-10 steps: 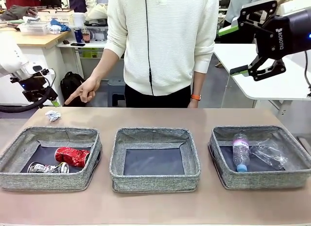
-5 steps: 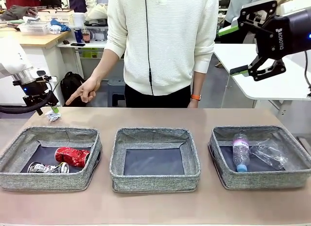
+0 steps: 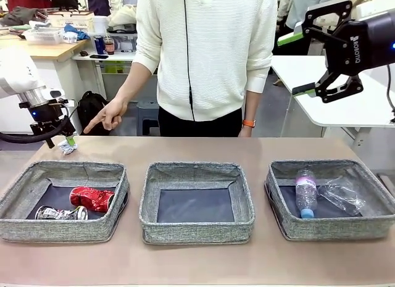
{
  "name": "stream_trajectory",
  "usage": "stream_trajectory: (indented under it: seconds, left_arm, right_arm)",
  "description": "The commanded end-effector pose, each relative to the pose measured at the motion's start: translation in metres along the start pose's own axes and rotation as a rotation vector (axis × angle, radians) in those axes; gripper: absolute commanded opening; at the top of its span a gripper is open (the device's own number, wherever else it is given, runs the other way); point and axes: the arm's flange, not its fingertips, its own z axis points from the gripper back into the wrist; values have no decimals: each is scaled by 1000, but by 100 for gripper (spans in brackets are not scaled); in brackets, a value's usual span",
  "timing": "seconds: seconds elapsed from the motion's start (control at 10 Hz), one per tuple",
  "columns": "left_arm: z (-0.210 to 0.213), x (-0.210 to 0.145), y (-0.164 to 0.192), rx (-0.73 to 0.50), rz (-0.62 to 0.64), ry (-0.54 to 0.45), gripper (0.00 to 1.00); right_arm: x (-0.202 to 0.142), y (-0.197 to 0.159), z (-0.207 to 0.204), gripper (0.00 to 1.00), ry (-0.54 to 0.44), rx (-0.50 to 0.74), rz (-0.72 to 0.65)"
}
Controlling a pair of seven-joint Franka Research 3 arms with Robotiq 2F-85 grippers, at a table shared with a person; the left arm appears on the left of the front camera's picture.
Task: Sort the waste into the appropriate baskets.
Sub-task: Pick up the waste item pointed out by the person.
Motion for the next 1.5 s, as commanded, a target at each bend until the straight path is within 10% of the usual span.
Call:
stream_trajectory:
  seconds: [0.0,0.1,0.2,0.3,0.4,0.5,1.4]
  left_arm:
    - [5,7,1,7,9,18,100]
    - [4,8,2,17,11,11,40]
    - [4,8,1,26,2,18,40]
    - [4,8,1,32,2,19,0]
    - [3,8,1,29,3,21,35]
    - [3,8,1,32,3,23,0]
    - [6,4,-4,30,6,26,0]
  right_arm:
    - [2,2,-1,100,6,25,13]
    - [2,2,-1,100,6,25,13]
    - [2,2,-1,100,6,25,13]
    - [2,2,-1,100,6,25,13]
    - [2,2,-1,100,6,25,13]
    - [2,2,-1,100,6,25,13]
    - [2,2,-1,100,6,25,13]
